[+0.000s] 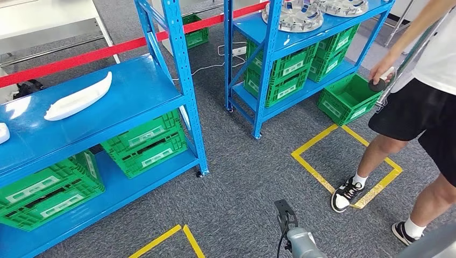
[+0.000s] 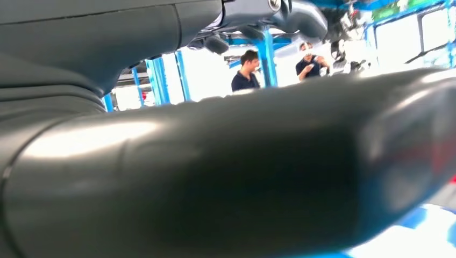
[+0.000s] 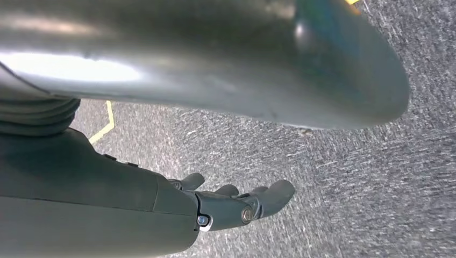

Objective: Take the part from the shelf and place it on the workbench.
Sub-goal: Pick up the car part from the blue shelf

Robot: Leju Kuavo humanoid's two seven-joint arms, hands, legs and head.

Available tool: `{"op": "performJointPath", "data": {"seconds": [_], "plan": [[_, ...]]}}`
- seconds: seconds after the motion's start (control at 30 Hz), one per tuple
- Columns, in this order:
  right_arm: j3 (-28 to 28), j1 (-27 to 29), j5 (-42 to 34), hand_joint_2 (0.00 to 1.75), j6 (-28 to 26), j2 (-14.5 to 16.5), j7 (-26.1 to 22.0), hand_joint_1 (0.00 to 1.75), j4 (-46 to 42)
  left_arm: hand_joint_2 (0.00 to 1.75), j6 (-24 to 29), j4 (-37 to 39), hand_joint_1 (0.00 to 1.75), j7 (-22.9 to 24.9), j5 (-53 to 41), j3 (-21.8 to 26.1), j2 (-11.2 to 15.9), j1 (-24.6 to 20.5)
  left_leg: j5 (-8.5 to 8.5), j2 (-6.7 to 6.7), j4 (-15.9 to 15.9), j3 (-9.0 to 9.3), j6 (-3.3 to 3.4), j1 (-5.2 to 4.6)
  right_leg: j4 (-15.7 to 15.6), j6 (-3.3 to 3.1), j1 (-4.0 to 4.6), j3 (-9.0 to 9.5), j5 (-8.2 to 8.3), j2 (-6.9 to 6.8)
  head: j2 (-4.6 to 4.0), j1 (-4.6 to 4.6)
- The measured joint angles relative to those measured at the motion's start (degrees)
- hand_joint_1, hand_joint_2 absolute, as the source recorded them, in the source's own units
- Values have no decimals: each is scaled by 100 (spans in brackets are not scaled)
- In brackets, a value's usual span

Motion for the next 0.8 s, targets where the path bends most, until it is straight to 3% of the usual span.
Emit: {"op": "performJointPath", "data": {"seconds": [0.07,0.13,0.23,0.27,0.3,0.33,0.4,0.47,0.57,0.63,0.73,0.77,0.8], "plan": [[4,-5,4,0,6,2,-2,0,0,0,10,-9,0,5,0,1,32,6,13,-13,-22,60,77,6,40,59,-1,3,-13,-16,0,1],[16,-23,33,0,16,5,-39,0,0,0,22,-21,0,16,9,1,66,-7,-10,-23,-46,137,144,27,342,97,-6,-129,-73,-37,0,3],[60,-43,108,0,28,-16,-111,0,0,0,40,-17,0,61,87,7,171,40,-88,-23,-47,205,206,21,1381,142,-9,-768,-437,-55,0,13],[77,-41,125,0,34,-27,-114,0,0,0,61,-10,0,81,120,12,217,96,-123,-23,-37,229,208,17,1616,152,-9,-958,-511,-56,0,12],[92,-39,140,0,43,-37,-108,0,0,0,94,-5,0,101,147,18,260,160,-163,-23,-21,260,203,16,1663,155,-9,-1059,-477,-57,0,13],[102,-39,149,0,51,-44,-93,0,0,0,132,-2,0,119,161,21,290,217,-209,-23,3,295,193,18,1492,152,-11,-1049,-314,-58,0,13],[112,-41,156,0,63,-59,-58,0,1,0,196,1,0,161,168,24,320,280,-311,-28,60,361,156,25,753,132,-13,-805,158,-66,0,11],[114,-49,156,0,66,-66,-25,0,2,0,215,3,0,203,167,27,329,297,-383,-47,97,380,90,22,231,85,9,-624,335,-72,0,7],[115,-48,156,0,68,-66,8,0,2,0,216,-1,0,224,164,30,346,326,-404,-76,128,391,-32,14,132,-22,22,-547,320,-72,0,13],[115,-58,145,0,68,-66,20,0,2,0,213,-7,0,230,149,29,358,328,-479,-62,325,318,-85,24,104,-91,6,-459,310,-67,0,6],[111,-57,107,0,66,-66,59,0,2,0,175,-2,0,261,115,29,366,316,-846,-29,1292,-233,-141,42,87,-154,-3,-351,244,-54,0,-9],[109,-53,93,0,70,-66,69,0,2,0,155,3,0,266,110,29,364,326,-926,-25,1578,-438,-154,47,89,-159,-2,-324,214,-49,0,-10],[107,-50,81,0,79,-66,74,0,2,0,133,7,0,265,109,29,363,339,-904,-22,1689,-564,-156,49,92,-157,-2,-291,182,-44,0,-10]]}}
